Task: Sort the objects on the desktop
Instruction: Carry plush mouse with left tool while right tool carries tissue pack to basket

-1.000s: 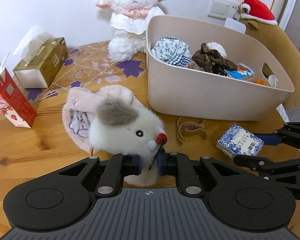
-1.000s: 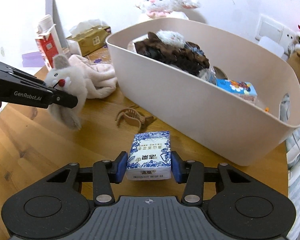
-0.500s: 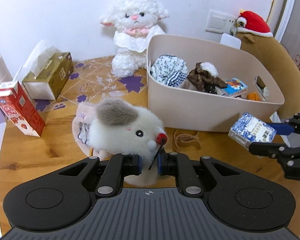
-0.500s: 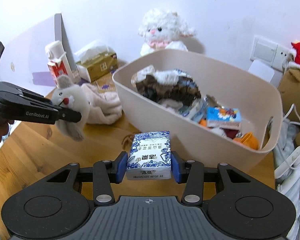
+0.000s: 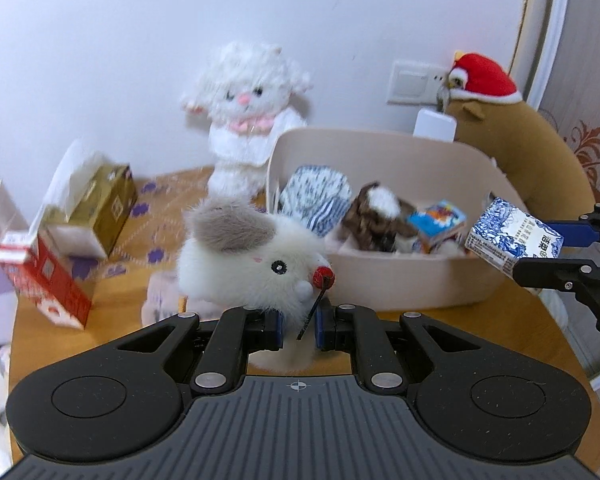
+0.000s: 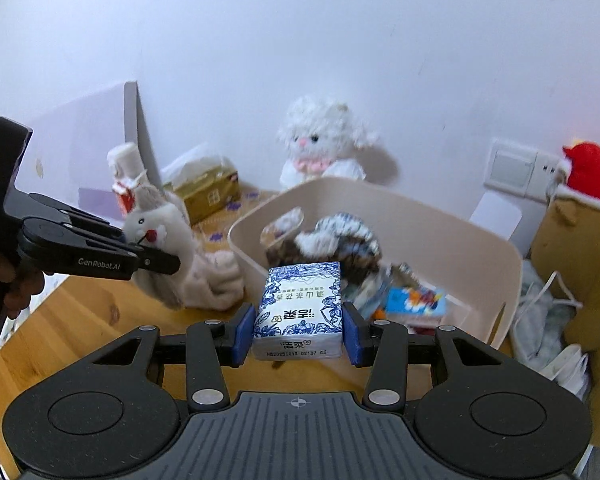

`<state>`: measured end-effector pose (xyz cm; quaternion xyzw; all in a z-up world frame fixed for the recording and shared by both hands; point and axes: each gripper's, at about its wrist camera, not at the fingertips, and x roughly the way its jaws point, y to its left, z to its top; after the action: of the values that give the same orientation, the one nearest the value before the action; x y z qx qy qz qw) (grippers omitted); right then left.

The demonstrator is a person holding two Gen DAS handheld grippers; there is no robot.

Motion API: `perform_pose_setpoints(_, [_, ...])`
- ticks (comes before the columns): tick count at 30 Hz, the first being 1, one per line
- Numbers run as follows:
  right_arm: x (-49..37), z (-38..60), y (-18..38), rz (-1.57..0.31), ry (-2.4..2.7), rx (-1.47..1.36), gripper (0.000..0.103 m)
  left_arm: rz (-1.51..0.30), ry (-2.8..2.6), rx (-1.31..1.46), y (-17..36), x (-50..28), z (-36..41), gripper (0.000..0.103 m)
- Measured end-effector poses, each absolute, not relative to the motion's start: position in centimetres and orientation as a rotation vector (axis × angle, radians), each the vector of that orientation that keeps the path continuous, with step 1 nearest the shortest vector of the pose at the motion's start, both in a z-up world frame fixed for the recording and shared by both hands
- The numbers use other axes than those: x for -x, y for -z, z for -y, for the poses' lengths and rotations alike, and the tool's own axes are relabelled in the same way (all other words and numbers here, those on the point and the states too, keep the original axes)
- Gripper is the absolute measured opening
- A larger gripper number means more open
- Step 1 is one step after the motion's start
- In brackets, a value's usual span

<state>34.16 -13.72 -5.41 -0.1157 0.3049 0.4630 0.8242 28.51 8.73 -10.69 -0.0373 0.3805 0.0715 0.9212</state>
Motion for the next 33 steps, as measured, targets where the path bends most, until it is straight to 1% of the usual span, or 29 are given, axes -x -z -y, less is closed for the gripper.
perform_pose_setpoints(9, [-37.1,14.5,3.2,-0.574,-0.942,0.231,0.043,-0.721,-0.113,0.021,7.9,-31.5,-8.0,0.014])
perform_pose_setpoints(17, [-39.6,15.0,2.8,-0.55,-0.882,0.195,0.043,-0.707,-0.086,0.032,6.8,-34.4,-7.1,0.014])
perform_pose_setpoints(26, [-42.2,15.8,3.4,-0.555,-0.828,0.171,0.043,-0.719,-0.039,0.004,7.1,-37.4,-5.4,0.014])
perform_pose_setpoints(33, [-43.5,16.1,4.6,-0.582,-0.8,0.178,0.043,-0.772,-0.002,-0.03,8.8,-40.4,-3.3,0.014])
